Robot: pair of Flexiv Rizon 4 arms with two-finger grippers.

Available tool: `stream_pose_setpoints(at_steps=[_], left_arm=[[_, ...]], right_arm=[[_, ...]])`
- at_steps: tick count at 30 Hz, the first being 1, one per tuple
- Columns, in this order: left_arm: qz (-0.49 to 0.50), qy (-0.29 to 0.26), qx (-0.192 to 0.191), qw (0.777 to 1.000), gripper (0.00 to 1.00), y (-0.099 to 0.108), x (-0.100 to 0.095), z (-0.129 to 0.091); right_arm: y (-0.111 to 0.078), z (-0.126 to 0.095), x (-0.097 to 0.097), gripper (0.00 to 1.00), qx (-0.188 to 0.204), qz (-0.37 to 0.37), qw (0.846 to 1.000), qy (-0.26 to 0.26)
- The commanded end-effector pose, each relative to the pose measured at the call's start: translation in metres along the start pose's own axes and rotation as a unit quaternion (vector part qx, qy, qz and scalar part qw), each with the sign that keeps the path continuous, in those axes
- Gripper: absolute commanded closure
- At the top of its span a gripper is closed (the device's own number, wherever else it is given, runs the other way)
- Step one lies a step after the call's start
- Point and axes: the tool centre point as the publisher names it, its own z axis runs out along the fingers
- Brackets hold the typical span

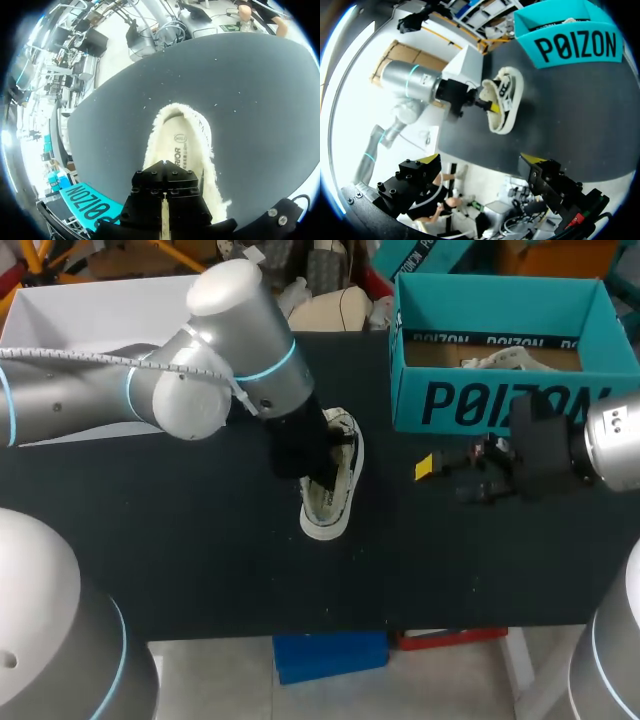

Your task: Take the shoe out of the shoebox, open the shoe tongue, remove and reinsert the insole, then place the shoe into the shoebox

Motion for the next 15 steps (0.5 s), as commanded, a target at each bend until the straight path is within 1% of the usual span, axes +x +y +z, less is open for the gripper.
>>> stream_pose_setpoints(at_steps=[1,3,7,8,9,11,12,13,15], left_arm=[[-0.024,-0.035,-0.037,0.998,1.0,0.001,0.006,-0.036],[-0.047,-0.063,-0.05,0.996,1.0,0.007,0.002,-0.048],[-0.086,-0.091,-0.086,0.988,1.0,0.026,0.0,-0.067],[-0.095,-0.087,-0.125,0.984,1.0,0.033,0.001,-0.073],[-0.103,-0.074,-0.146,0.981,1.0,0.039,0.004,-0.077],[-0.128,-0.089,-0.17,0.973,1.0,0.049,0.005,-0.083],[-0.136,-0.085,-0.182,0.97,1.0,0.052,0.005,-0.085],[-0.143,-0.078,-0.191,0.968,1.0,0.056,0.007,-0.086],[-0.156,-0.085,-0.202,0.963,1.0,0.065,0.007,-0.086]], right_arm=[[0.0,0.0,0.001,0.0,0.0,0.0,1.0,-0.001],[0.0,0.0,0.001,0.0,0.0,0.0,1.0,-0.001],[0.0,0.0,0.001,0.0,0.0,0.0,1.0,-0.001],[0.0,0.0,0.001,0.0,0.0,0.0,1.0,-0.001],[0.0,0.0,0.001,0.0,0.0,0.0,1.0,-0.001],[0.0,0.0,0.001,0.0,0.0,0.0,1.0,-0.001],[0.0,0.0,0.001,0.0,0.0,0.0,1.0,-0.001],[0.0,0.0,0.001,0.0,0.0,0.0,1.0,-0.001],[0.0,0.0,0.001,0.0,0.0,0.0,1.0,-0.001]])
